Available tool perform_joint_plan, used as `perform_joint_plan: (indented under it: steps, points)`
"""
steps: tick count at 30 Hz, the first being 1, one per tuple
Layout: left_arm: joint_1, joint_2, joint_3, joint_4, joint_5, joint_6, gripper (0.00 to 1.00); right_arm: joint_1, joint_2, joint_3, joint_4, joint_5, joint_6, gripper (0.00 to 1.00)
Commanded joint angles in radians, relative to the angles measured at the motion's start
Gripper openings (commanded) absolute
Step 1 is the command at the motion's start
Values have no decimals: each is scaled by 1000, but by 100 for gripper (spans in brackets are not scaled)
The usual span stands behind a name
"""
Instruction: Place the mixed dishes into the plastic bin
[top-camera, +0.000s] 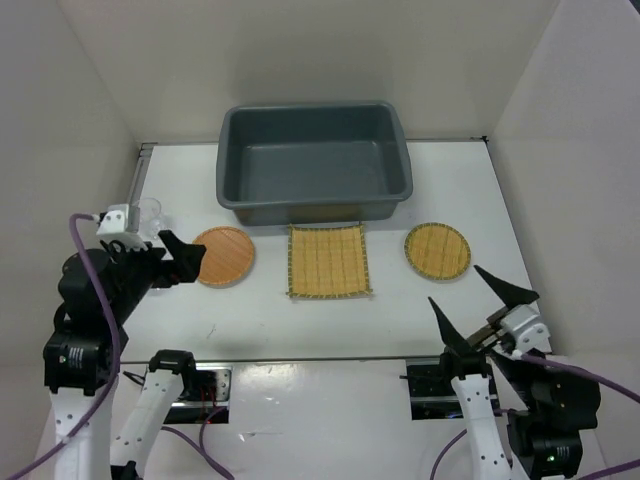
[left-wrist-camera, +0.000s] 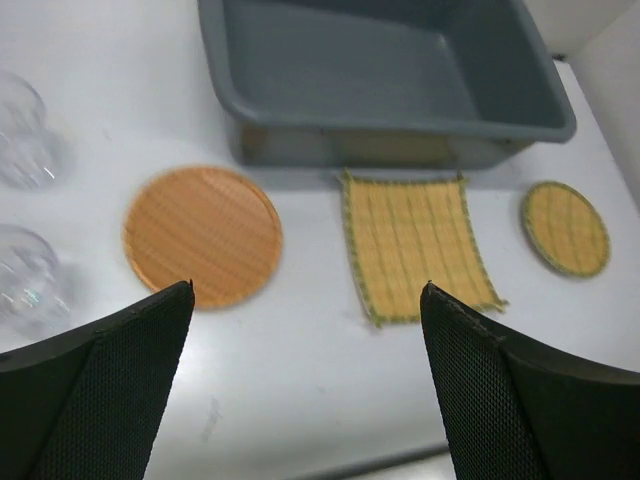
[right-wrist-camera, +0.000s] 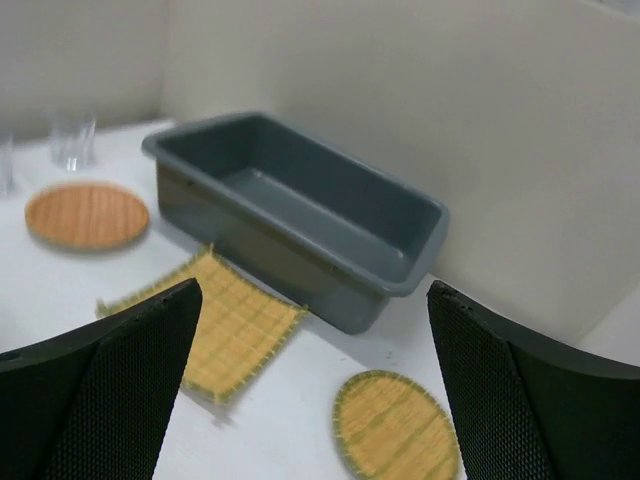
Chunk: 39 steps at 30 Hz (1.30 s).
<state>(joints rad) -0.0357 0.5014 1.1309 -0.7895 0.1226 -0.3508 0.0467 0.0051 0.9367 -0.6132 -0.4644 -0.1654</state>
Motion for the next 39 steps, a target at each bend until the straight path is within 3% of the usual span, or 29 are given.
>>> perform_joint_plan:
  steps: [1, 2, 4, 5, 9, 11, 15, 19, 20, 24, 25, 30, 32, 36, 39]
  points:
    - [10, 52, -28, -71, 125, -128, 100, -5, -79, -54, -139, -284, -298, 98]
    - [10, 66, -80, -71, 202, -148, 100, -55, -79, -64, -213, -365, -401, 98]
    - [10, 46, -130, -37, 227, -189, 100, -91, -79, -73, -308, -451, -646, 100]
    - [10, 29, -149, -37, 227, -189, 100, -91, -79, -108, -289, -467, -648, 99]
    - [10, 37, -198, -48, 233, -171, 100, -91, -79, -147, -76, -266, -305, 99]
    - [10, 58, -210, -48, 233, -171, 100, -91, -79, -138, -1, -165, -237, 99]
    - [-53, 200, -210, -48, 233, -162, 100, -100, -44, -119, 81, -164, -207, 99]
    - [-189, 403, -224, -48, 255, -197, 100, -100, 111, 15, -65, -154, -299, 99]
    - [-276, 463, -214, -48, 232, -230, 100, -100, 160, 42, -89, -136, -254, 99]
    - [-440, 566, -172, -27, 62, -319, 100, -42, 502, 197, -242, -92, -126, 99]
    - [-463, 584, -163, -8, 27, -338, 100, -13, 629, 252, -299, -126, -111, 99]
    - [-617, 689, -172, 94, -103, -470, 100, 18, 902, 368, -411, -256, 21, 99]
    - [-641, 750, -163, 133, -127, -470, 100, -10, 1029, 357, -514, -321, 49, 99]
    - [-662, 781, -161, 240, -149, -504, 100, -10, 1001, 175, -514, -298, 148, 99]
    - [-662, 770, -206, 381, -121, -519, 100, -34, 967, 2, -490, -384, 193, 99]
